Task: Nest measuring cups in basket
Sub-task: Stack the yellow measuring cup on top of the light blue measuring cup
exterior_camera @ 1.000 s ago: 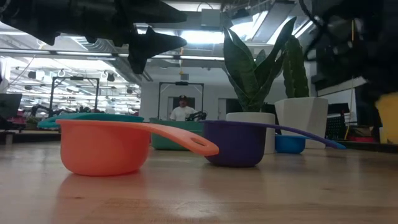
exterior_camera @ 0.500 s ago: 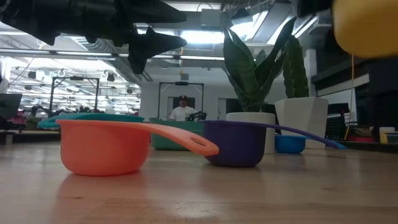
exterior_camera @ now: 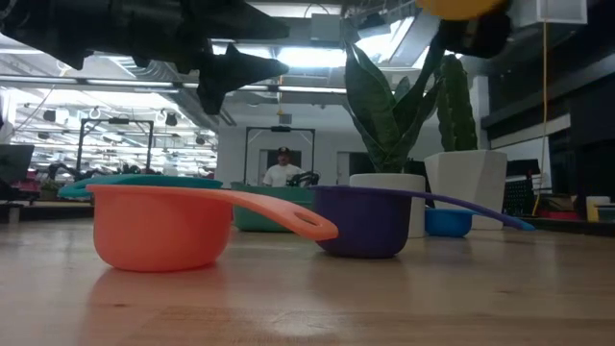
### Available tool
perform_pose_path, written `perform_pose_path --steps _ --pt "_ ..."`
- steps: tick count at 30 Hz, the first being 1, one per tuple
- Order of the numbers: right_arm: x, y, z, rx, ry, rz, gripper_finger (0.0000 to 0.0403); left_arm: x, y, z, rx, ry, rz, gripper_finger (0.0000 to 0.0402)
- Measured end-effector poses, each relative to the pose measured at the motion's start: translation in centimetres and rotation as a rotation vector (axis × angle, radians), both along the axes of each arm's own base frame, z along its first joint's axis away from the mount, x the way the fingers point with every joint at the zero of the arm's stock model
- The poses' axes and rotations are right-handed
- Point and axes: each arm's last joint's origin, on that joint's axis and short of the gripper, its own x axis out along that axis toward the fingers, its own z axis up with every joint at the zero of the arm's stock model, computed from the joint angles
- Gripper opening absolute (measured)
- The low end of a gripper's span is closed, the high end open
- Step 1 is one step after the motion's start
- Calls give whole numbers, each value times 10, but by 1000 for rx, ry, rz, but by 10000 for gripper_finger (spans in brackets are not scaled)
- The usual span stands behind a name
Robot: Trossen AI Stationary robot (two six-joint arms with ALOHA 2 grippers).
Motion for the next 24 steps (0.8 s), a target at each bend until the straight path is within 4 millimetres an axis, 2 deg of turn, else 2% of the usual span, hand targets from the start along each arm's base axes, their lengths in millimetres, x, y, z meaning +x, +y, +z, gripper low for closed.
perform_pose_path --steps 4,7,14,19,24 --pt "7 -8 3 -67 -73 -51 13 0 0 1 -3 -7 1 196" --pt "11 -18 4 -153 -118 -152 13 0 0 1 -23 -13 1 196" --pt "19 -35 11 -359 -233 -343 15 0 -1 1 -182 -22 -46 196" --pt "22 -39 14 -381 -273 -377 16 0 -7 3 -284 -21 -126 196" --pt "23 -40 14 -383 -281 -376 17 6 -19 18 -311 -60 -185 196"
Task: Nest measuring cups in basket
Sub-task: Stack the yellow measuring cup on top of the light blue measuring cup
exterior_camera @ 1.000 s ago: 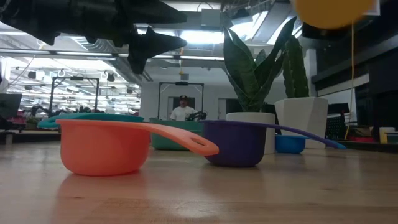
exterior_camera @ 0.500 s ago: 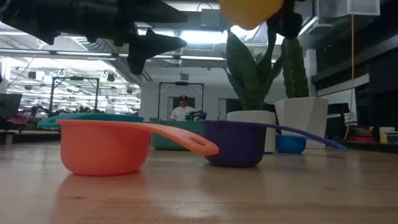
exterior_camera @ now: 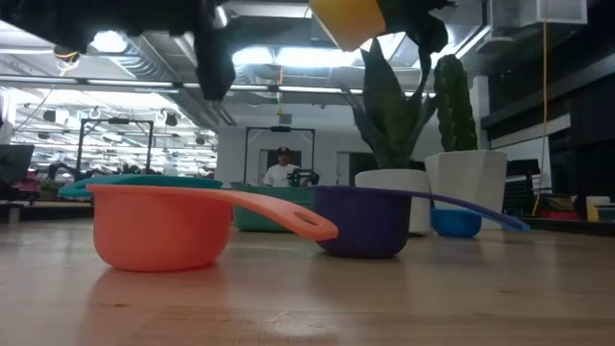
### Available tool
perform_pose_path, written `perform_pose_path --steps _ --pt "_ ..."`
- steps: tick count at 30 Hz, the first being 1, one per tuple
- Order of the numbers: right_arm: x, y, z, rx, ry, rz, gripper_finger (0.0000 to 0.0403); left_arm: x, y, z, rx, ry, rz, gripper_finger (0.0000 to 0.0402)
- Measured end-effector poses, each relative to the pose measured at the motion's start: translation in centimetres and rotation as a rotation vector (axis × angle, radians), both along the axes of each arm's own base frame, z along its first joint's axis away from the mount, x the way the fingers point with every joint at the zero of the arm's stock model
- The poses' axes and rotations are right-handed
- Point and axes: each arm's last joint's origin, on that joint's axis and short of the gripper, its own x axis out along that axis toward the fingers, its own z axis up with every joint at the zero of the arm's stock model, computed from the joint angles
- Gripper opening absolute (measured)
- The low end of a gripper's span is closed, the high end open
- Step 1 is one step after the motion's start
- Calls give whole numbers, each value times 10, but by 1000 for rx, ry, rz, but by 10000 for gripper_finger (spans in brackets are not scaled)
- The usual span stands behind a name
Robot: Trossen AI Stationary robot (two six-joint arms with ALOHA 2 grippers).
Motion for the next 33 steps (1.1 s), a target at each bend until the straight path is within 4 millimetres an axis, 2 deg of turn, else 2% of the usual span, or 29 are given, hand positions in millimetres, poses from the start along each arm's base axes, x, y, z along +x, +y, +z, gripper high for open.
perform_pose_path --steps 6,12,16,21,33 --pt "0 0 0 10 -6 -5 17 12 -10 24 3 -53 -15 196" --pt "0 0 1 14 -10 -7 18 25 -15 38 26 36 -5 196" --pt "0 0 1 16 -11 -8 18 31 -17 44 33 105 12 196" --pt "1 0 1 16 -12 -8 18 33 -17 48 33 106 43 196" --pt "3 1 3 51 -55 -27 18 33 -16 47 12 125 90 196"
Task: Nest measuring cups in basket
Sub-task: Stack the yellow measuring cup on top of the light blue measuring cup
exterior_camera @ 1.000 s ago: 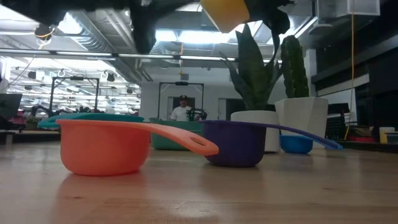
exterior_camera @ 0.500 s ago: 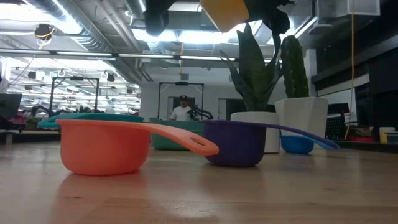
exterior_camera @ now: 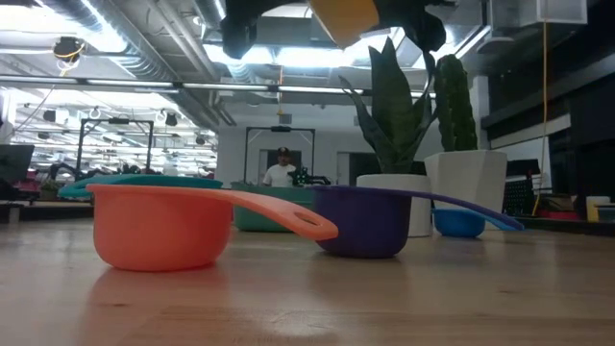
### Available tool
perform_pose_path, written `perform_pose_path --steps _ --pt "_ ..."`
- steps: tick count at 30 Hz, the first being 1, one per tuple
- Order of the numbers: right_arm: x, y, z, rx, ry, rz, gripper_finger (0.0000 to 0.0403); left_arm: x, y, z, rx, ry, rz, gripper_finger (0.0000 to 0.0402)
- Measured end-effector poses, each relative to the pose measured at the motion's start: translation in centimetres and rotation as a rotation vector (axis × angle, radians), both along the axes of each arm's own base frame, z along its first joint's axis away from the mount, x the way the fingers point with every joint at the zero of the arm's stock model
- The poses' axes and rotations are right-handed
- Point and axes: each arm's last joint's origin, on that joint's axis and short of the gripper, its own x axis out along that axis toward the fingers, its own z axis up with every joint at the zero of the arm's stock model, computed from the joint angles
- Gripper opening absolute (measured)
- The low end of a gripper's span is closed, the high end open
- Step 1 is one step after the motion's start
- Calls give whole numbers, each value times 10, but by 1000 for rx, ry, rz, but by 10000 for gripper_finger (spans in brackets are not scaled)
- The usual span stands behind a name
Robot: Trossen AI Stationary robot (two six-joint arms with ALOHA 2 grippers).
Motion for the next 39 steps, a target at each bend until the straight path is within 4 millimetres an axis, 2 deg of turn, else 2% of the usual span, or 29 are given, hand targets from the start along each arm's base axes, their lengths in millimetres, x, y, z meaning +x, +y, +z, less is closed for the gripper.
perform_pose_path --steps 7,21,30,39 --pt "0 1 0 41 -9 -6 18 0 -1 1 -32 -5 -20 196" --pt "-3 23 -2 104 -7 50 12 -8 -23 0 -213 21 -130 196" --pt "5 30 -27 160 107 32 13 -9 -23 1 -217 14 -118 196" --pt "13 32 -41 155 144 9 15 -12 -23 -16 -259 188 -82 196"
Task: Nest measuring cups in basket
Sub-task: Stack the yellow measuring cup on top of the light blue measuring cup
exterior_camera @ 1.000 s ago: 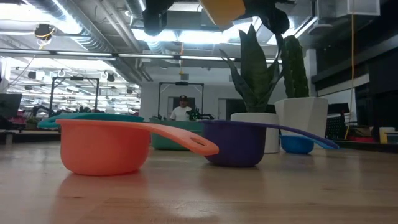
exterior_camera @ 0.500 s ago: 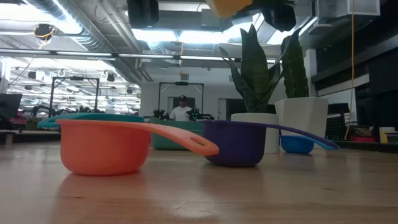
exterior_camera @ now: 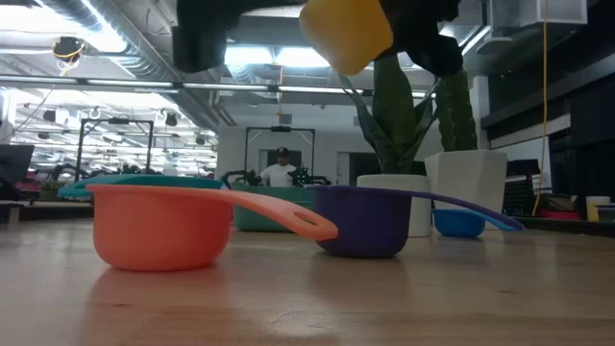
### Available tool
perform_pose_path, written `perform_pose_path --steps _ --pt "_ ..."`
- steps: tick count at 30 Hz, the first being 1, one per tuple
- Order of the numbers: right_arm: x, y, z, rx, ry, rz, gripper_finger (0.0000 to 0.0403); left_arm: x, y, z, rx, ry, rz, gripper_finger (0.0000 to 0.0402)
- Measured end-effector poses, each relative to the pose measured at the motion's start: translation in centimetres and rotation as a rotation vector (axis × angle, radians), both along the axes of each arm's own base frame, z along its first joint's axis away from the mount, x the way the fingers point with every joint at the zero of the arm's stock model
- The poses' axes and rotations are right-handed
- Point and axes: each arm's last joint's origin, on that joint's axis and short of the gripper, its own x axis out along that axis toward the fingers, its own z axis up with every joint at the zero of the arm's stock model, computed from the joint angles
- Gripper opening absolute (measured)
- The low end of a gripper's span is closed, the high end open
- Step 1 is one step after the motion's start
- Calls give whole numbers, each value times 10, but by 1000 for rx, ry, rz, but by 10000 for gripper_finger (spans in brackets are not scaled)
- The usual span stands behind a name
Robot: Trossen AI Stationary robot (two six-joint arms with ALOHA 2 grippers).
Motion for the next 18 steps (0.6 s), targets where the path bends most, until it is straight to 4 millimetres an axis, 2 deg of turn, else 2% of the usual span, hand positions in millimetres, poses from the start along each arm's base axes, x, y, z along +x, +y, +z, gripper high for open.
perform_pose_path --steps 8,18 --pt "8 1 -16 -19 36 -43 16 0 1 -2 12 22 29 196" --pt "19 -3 -18 -9 -32 -67 16 0 2 -3 18 24 45 196"
